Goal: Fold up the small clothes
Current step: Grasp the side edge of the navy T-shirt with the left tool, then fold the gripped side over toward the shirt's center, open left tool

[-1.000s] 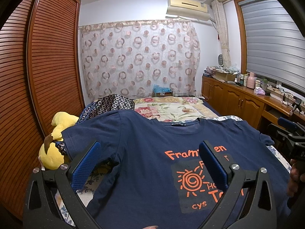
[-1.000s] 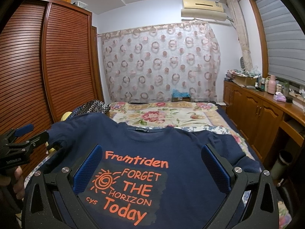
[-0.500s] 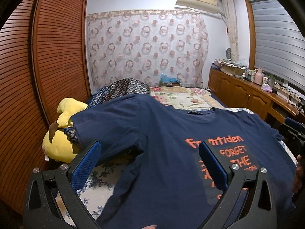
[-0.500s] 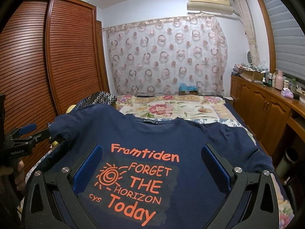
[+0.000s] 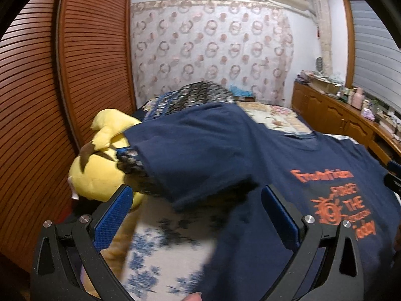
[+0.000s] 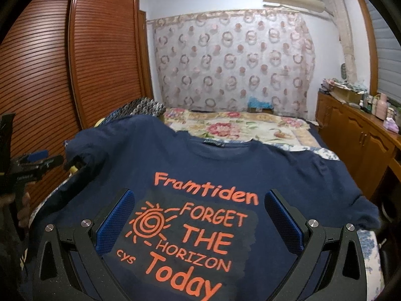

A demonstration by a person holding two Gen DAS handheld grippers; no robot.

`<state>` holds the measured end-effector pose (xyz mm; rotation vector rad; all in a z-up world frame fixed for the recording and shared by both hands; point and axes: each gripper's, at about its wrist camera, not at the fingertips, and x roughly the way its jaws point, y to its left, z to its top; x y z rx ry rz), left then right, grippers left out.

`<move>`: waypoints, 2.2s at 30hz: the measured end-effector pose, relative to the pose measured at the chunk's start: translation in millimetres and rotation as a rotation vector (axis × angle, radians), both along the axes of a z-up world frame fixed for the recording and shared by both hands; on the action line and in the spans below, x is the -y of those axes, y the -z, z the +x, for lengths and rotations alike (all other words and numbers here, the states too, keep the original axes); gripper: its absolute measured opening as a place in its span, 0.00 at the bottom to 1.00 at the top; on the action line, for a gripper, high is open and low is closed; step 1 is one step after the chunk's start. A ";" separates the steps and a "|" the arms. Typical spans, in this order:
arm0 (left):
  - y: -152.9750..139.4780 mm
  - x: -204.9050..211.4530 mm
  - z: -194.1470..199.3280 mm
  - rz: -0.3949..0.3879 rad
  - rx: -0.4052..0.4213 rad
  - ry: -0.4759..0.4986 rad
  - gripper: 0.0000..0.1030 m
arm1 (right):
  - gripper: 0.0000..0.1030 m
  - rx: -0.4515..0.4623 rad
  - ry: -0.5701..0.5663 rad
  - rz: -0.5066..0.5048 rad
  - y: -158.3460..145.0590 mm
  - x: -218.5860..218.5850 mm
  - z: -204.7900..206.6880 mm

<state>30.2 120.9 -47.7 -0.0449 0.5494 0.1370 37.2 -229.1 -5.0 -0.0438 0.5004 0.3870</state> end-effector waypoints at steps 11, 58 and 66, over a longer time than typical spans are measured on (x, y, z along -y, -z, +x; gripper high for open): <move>-2.7 -57.7 17.1 -0.105 -0.014 0.034 0.86 | 1.00 -0.049 -0.086 -0.048 2.4 -11.2 19.4; -87.6 71.5 123.0 -0.025 -0.024 0.413 0.03 | 1.00 -0.049 -0.017 -0.008 2.8 1.8 26.5; -81.5 106.5 112.5 0.037 -0.057 0.491 0.48 | 1.00 -0.063 0.014 -0.003 6.7 -4.7 15.7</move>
